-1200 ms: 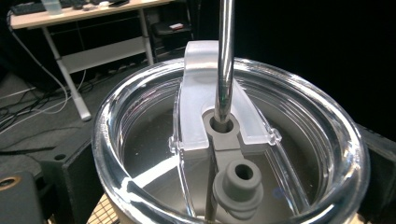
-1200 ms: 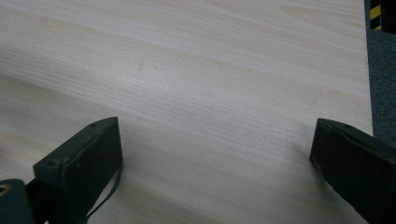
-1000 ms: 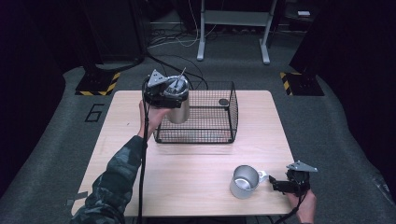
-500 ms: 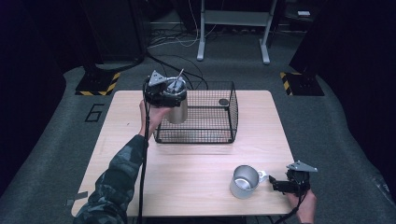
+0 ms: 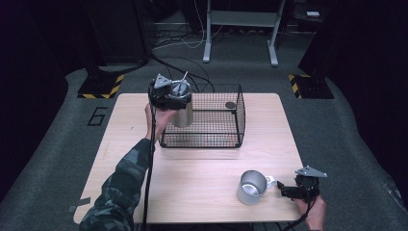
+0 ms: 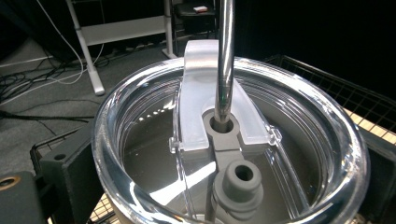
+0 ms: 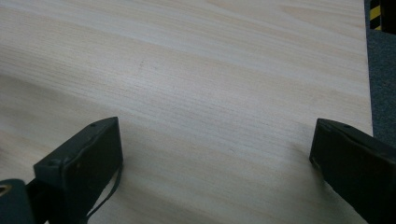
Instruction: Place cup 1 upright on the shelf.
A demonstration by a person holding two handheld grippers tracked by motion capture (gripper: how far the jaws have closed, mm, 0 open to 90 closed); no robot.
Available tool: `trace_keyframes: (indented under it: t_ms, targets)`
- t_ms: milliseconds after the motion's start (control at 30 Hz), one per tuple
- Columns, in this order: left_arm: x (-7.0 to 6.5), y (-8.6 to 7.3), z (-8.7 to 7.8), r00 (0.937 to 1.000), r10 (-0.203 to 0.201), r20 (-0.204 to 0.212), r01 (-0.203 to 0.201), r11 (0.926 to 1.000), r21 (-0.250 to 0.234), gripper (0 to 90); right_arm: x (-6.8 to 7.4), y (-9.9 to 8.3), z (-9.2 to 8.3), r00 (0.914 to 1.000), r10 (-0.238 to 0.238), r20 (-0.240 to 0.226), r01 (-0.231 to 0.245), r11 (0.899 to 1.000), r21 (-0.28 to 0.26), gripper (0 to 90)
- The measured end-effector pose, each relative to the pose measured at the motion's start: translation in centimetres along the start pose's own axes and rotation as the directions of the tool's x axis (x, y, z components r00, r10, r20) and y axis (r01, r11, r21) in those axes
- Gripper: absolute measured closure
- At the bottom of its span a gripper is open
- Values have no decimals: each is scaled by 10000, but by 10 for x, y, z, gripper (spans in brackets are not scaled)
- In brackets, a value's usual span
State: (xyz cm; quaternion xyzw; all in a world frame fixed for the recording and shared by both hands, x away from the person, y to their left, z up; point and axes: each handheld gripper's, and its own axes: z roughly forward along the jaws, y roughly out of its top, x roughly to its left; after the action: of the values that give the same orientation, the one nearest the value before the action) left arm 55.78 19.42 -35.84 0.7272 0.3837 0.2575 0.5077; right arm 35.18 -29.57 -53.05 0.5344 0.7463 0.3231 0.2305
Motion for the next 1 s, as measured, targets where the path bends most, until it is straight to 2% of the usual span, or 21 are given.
trace_keyframes:
  t_ms: [267, 567, 1000]
  targets:
    - [3, -11, 10, 9998, -133, -133, 137, 9995, 267, 40, 0, 0, 0, 10000, -14, -11, 14, 10000, 26, 20]
    - [3, -21, 19, 9997, -66, -256, 81, 9982, 597, 40, 0, 0, 0, 10000, -6, -13, 6, 10000, 21, 22]
    - [-4, -22, 25, 9993, -86, -361, 117, 9963, 849, 40, 0, 0, 0, 10000, -78, -14, 78, 10000, 3, 22]
